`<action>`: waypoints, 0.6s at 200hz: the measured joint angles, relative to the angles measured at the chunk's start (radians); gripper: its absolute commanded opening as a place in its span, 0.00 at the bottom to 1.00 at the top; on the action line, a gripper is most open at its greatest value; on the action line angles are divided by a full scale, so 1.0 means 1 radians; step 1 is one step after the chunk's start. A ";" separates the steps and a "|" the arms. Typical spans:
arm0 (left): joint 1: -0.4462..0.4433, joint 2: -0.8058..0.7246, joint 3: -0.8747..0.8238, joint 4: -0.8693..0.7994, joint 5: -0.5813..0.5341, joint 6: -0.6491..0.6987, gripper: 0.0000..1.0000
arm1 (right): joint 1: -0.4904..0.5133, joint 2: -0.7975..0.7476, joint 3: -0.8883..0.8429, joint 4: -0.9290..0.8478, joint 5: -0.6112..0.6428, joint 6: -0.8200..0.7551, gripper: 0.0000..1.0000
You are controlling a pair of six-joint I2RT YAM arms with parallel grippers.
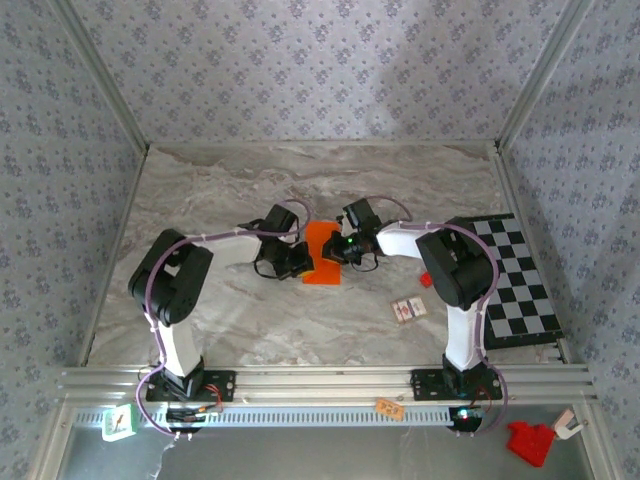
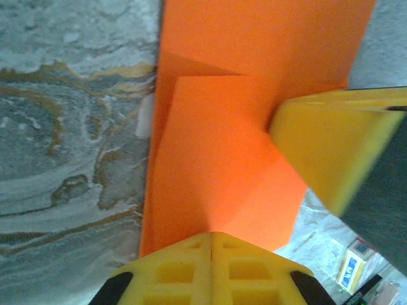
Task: Fold a paper plane with a square sheet of paper (pick it up from the middle)
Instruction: Fold the triangle a second time at the center of the table.
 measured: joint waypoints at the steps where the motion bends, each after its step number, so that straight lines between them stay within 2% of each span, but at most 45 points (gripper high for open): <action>1: 0.000 0.000 0.000 0.000 -0.001 0.000 0.04 | 0.000 0.000 0.000 0.000 0.000 0.000 0.10; 35: 0.000 0.010 -0.008 0.001 -0.006 -0.003 0.00 | -0.002 0.000 -0.002 0.007 -0.002 -0.001 0.10; 120: 0.000 0.014 0.000 -0.011 -0.006 -0.003 0.00 | 0.010 -0.079 -0.002 -0.053 0.050 -0.031 0.08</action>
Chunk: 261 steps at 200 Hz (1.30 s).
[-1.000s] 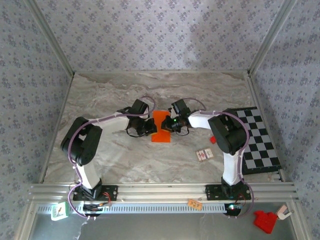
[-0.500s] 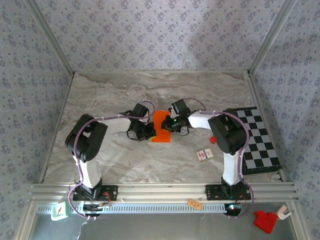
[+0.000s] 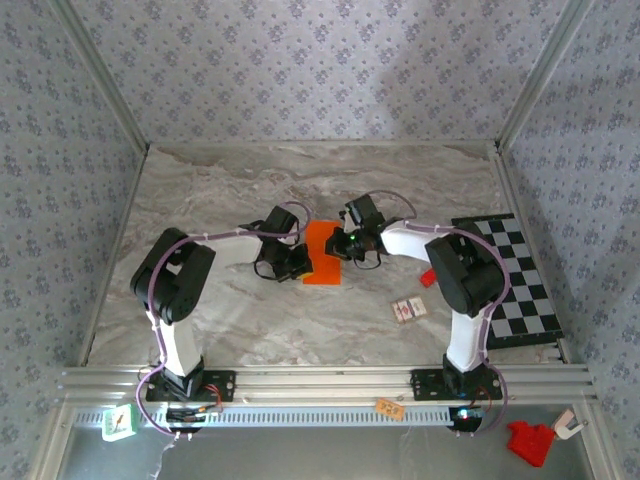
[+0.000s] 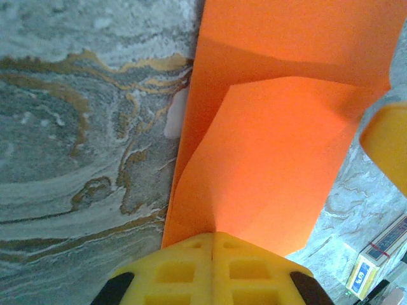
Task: Fold a paper plane with a square sheet of paper (pick it up from the middle)
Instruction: Fold the triangle a second time at the center of the table.
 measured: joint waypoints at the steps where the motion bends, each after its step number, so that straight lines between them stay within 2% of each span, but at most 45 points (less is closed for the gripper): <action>1: 0.000 0.000 0.000 0.000 0.000 0.000 0.00 | 0.001 0.000 0.000 0.000 0.000 0.000 0.08; 47: 0.000 0.002 0.003 -0.004 0.000 0.000 0.00 | 0.058 0.002 0.000 -0.011 0.012 0.020 0.06; 84: 0.000 0.007 0.013 -0.018 0.000 0.000 0.00 | 0.058 0.042 -0.002 -0.007 0.009 0.027 0.06; 117: 0.000 0.013 0.019 -0.023 0.004 -0.001 0.00 | 0.004 0.047 -0.005 0.000 -0.018 0.018 0.06; 158: 0.002 0.019 0.019 -0.013 0.017 -0.005 0.00 | -0.130 0.048 -0.028 0.027 -0.075 -0.008 0.06; 192: 0.003 0.021 0.024 -0.015 0.020 -0.003 0.00 | -0.188 0.029 -0.027 0.000 -0.042 -0.031 0.06; 219: 0.003 0.027 0.038 -0.031 0.022 0.000 0.00 | -0.168 -0.019 -0.027 -0.026 -0.002 -0.034 0.06; 261: 0.002 0.033 0.056 -0.058 0.022 0.008 0.00 | -0.054 -0.031 -0.024 -0.021 0.000 -0.017 0.06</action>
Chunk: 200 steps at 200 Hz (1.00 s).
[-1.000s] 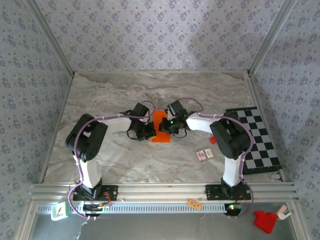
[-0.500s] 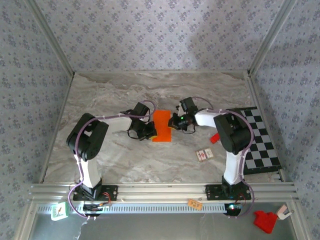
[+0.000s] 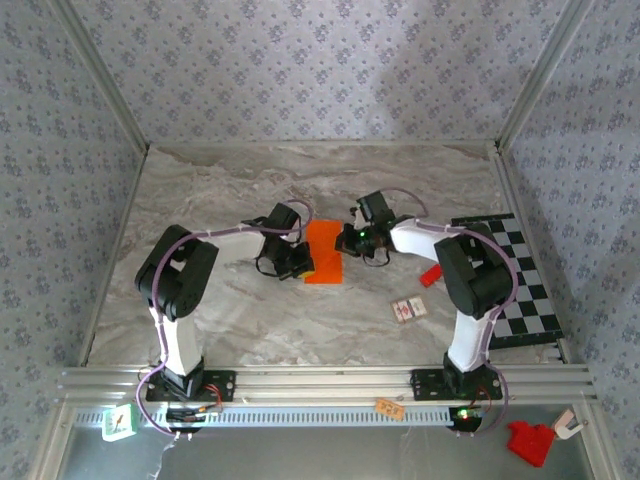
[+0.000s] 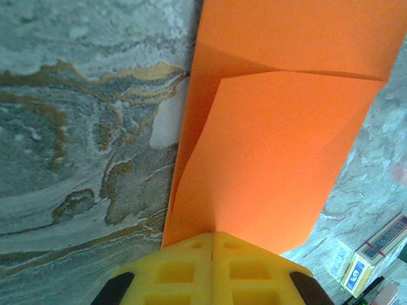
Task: Fold a paper plane with a square sheet of paper (pick it up from the middle)
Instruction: Fold the triangle a second time at the center of the table.
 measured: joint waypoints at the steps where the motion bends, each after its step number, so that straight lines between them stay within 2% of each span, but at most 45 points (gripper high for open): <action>1: 0.000 0.000 0.000 -0.001 0.000 0.000 0.00 | 0.002 0.001 0.000 0.000 0.000 0.001 0.06; 32: 0.000 0.002 0.010 -0.018 -0.001 0.008 0.00 | 0.047 0.047 0.005 0.012 -0.018 0.022 0.06; 69: 0.000 0.002 0.013 -0.021 0.001 0.027 0.00 | 0.039 0.078 0.018 0.019 -0.029 0.029 0.06; 128: -0.014 0.006 0.049 0.019 0.013 0.043 0.07 | 0.034 0.087 0.039 -0.008 -0.028 0.018 0.06; 200: -0.014 0.067 0.074 0.040 0.018 0.080 0.02 | 0.032 0.100 0.069 -0.051 -0.025 0.005 0.06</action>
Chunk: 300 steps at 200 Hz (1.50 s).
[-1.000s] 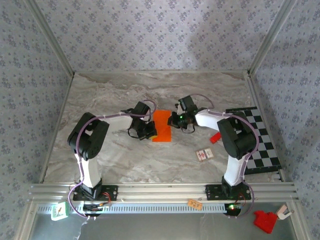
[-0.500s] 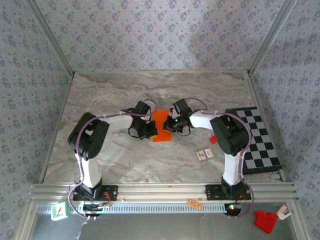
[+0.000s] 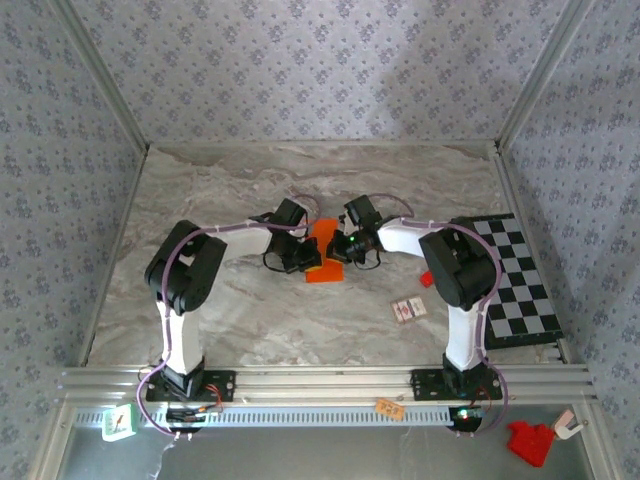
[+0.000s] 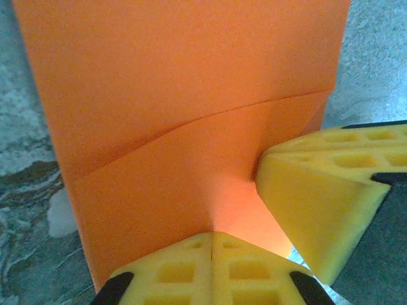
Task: Fold a paper plane with a square sheet of paper (pick it up from the middle)
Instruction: Fold the triangle a second time at the center of the table.
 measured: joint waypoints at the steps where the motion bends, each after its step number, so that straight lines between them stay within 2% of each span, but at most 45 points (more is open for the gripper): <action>1: 0.000 0.000 0.000 0.000 0.000 0.001 0.02 | 0.000 0.001 0.002 -0.002 0.000 -0.001 0.06; 98: 0.001 -0.061 -0.103 0.040 0.013 0.129 0.00 | -0.004 0.034 0.069 -0.101 -0.001 -0.018 0.06; 165: 0.000 -0.120 -0.122 -0.141 0.003 0.207 0.02 | -0.005 0.034 0.076 -0.107 -0.008 -0.022 0.07; 198: -0.001 -0.148 -0.081 -0.206 -0.030 0.205 0.09 | -0.014 0.033 0.088 -0.109 0.009 -0.022 0.17; 243: 0.014 -0.200 -0.019 -0.134 -0.066 0.129 0.24 | -0.024 -0.057 0.076 -0.095 0.029 0.003 0.33; 268: 0.030 -0.192 -0.008 -0.082 -0.066 0.078 0.26 | -0.031 -0.132 0.019 -0.048 0.034 0.039 0.38; 300: 0.037 -0.123 0.034 -0.016 -0.062 0.027 0.25 | -0.035 -0.146 -0.039 -0.014 0.041 0.092 0.42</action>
